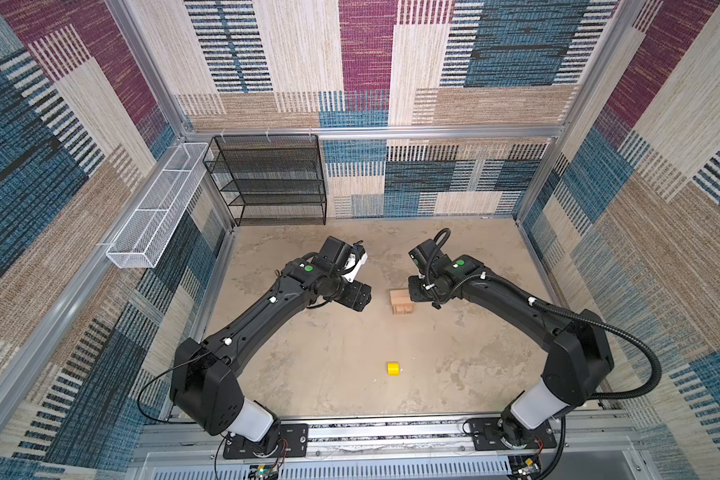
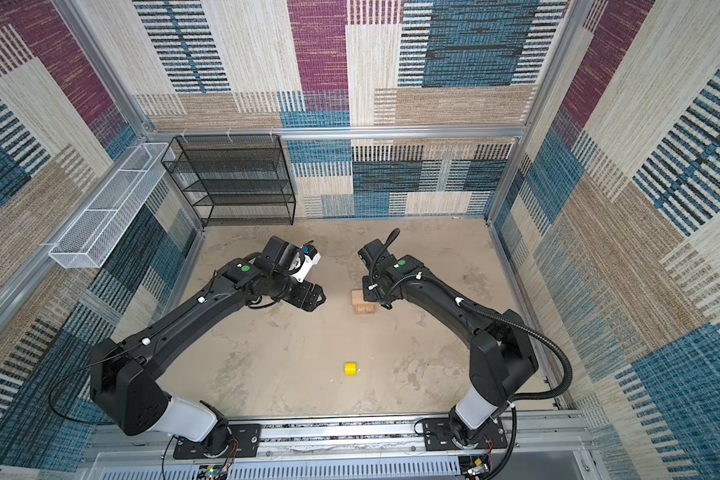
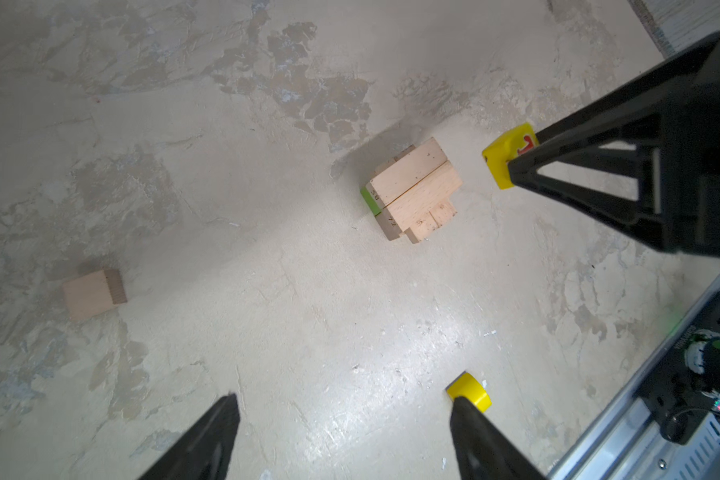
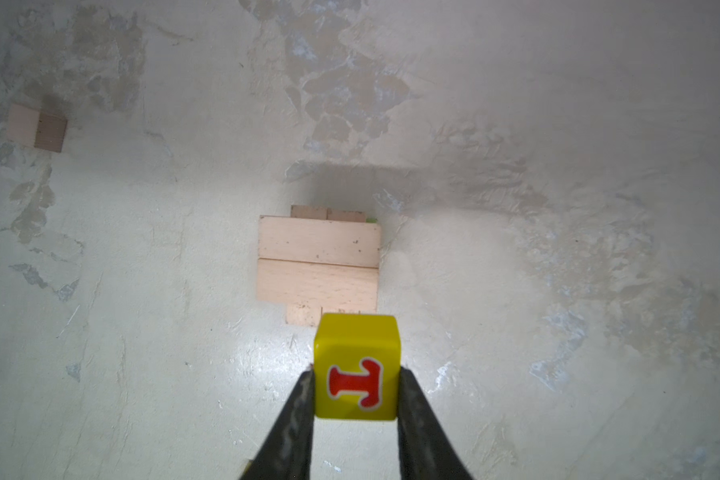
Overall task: Build the wood block tower
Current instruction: 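Carry the yellow cube over the top of the wooden stack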
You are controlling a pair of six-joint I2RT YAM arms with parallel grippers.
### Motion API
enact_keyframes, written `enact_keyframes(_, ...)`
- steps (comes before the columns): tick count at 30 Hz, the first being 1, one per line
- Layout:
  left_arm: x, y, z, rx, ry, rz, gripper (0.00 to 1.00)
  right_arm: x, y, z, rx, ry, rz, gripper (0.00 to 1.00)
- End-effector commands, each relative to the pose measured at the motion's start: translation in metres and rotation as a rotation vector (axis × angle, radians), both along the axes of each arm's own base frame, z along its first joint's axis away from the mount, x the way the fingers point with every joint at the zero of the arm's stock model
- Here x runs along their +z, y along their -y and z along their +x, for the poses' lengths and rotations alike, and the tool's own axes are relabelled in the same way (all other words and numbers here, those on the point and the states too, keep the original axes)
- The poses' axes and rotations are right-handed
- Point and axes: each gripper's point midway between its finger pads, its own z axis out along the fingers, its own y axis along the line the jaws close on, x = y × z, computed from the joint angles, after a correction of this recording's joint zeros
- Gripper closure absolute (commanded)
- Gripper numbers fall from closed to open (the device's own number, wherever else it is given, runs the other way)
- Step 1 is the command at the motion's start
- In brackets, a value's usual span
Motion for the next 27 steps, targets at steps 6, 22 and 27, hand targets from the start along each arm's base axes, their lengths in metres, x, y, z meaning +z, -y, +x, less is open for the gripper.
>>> enact_keyframes(6,0.004,-0.004,0.003,0.043,-0.023,-0.047,0.15,-0.005,-0.038,0.008,0.032,-0.004,0.083,1.0)
enact_keyframes(22,0.003,-0.006,0.002,0.047,-0.04,-0.066,0.15,-0.018,-0.044,0.014,0.05,-0.024,0.06,1.0)
enact_keyframes(27,0.004,-0.006,0.002,0.047,-0.039,-0.067,0.15,-0.022,-0.045,0.017,0.049,-0.028,0.052,1.0)
